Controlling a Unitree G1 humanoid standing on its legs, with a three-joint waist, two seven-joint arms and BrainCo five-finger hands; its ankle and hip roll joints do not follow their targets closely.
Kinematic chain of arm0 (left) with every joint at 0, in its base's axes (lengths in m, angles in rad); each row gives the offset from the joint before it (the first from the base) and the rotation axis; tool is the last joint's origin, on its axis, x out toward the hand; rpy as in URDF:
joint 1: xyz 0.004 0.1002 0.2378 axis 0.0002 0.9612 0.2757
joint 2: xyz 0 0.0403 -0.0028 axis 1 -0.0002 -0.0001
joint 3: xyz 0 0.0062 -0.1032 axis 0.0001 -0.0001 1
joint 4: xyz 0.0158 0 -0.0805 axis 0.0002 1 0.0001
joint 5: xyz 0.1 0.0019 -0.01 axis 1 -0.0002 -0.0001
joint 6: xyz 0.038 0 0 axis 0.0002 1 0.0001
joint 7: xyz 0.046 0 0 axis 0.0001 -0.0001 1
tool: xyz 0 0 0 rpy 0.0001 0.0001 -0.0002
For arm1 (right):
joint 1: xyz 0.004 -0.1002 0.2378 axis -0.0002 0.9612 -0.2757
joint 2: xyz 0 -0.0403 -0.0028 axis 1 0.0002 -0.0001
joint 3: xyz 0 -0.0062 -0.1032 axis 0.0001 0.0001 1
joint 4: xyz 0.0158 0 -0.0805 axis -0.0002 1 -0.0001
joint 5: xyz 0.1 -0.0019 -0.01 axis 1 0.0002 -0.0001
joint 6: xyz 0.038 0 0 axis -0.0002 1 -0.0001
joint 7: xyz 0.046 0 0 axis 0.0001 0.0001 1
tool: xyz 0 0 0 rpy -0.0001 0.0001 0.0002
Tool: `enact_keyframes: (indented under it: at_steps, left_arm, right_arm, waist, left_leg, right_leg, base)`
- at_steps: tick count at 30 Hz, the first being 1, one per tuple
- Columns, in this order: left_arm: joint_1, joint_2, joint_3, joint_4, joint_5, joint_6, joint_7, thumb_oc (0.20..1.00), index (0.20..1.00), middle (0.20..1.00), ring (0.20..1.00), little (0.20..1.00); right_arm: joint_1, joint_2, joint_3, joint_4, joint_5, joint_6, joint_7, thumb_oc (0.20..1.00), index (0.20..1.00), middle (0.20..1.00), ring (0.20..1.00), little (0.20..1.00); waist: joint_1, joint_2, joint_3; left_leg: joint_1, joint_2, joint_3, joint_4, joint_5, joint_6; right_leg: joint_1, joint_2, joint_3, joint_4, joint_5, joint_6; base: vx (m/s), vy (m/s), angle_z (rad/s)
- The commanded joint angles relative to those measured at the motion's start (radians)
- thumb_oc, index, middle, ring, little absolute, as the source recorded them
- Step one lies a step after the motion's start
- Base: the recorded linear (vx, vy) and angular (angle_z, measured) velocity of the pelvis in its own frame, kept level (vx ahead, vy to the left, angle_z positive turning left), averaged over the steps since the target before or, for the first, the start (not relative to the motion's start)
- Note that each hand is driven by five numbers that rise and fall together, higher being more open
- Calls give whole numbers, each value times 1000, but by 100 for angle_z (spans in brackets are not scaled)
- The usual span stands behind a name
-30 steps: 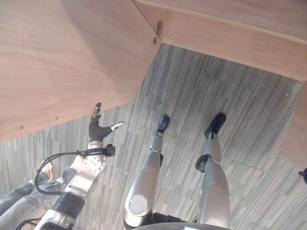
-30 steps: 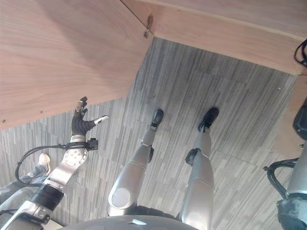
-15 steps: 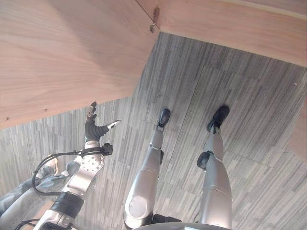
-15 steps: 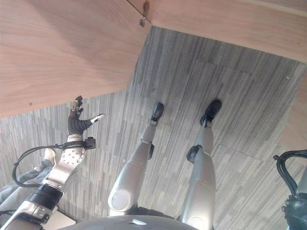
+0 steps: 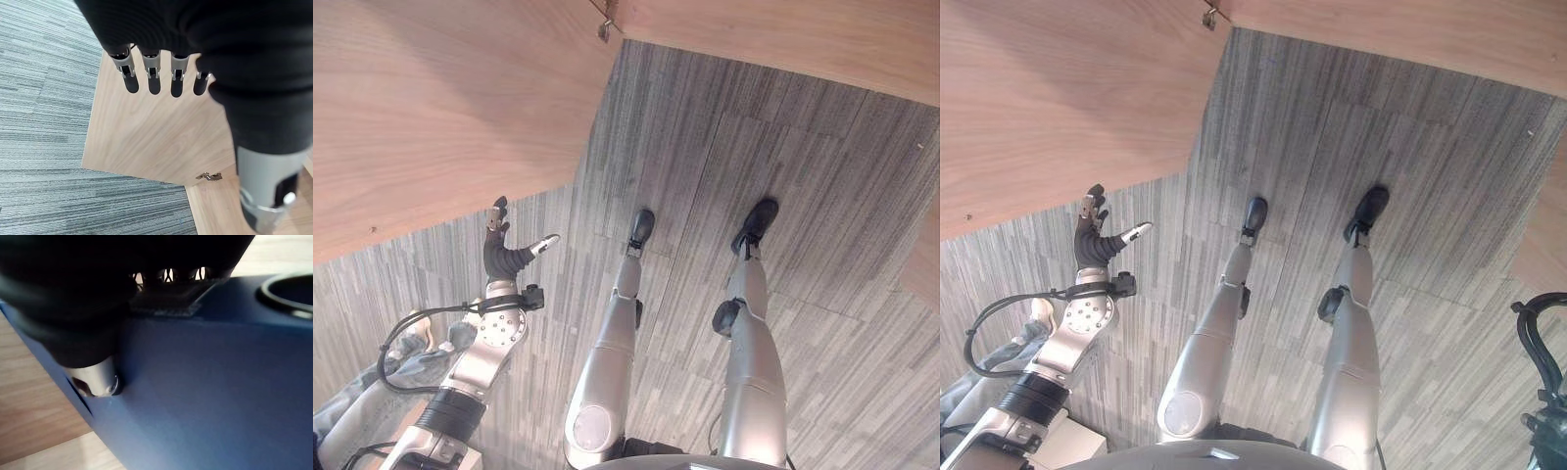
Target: Put the empty folder in the office cabinet
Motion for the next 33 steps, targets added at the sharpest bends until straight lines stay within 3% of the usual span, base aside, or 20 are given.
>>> enact_keyframes:
  at_steps: [1,22,28,33]
  left_arm:
    - [58,60,5,-55,-25,-36,13,1000,1000,1000,1000,1000]
    - [67,58,14,-102,-56,-41,-12,1000,1000,1000,1000,1000]
    - [61,47,12,-106,-73,-43,10,1000,1000,1000,1000,1000]
    - [75,40,7,-111,-75,-41,-2,1000,1000,1000,1000,1000]
  right_arm:
    - [54,-14,185,-13,-12,7,46,200,200,200,200,200]
    - [-2,19,216,17,-8,16,69,200,200,200,200,200]
    - [8,25,138,-9,83,-82,15,200,200,200,200,200]
    - [50,54,87,-45,78,-93,-1,200,200,200,200,200]
  waist:
    - [45,18,-122]
    - [51,28,-126]
    - [56,41,-130]
    - [73,66,-145]
  left_leg:
    - [176,110,-22,-72,-86,-24]
    - [168,118,-23,-72,-84,-35]
    - [163,113,-22,-72,-86,-42]
    - [160,103,-27,-72,-83,-42]
  right_leg:
    - [-17,-10,18,181,-316,138]
    - [-53,-21,24,237,-344,134]
    - [-62,-27,24,246,-350,135]
    - [-69,-40,25,258,-355,138]
  base:
    - [0,0,0]
    - [0,0,0]
    - [3,5,0]
    - [17,37,-4]
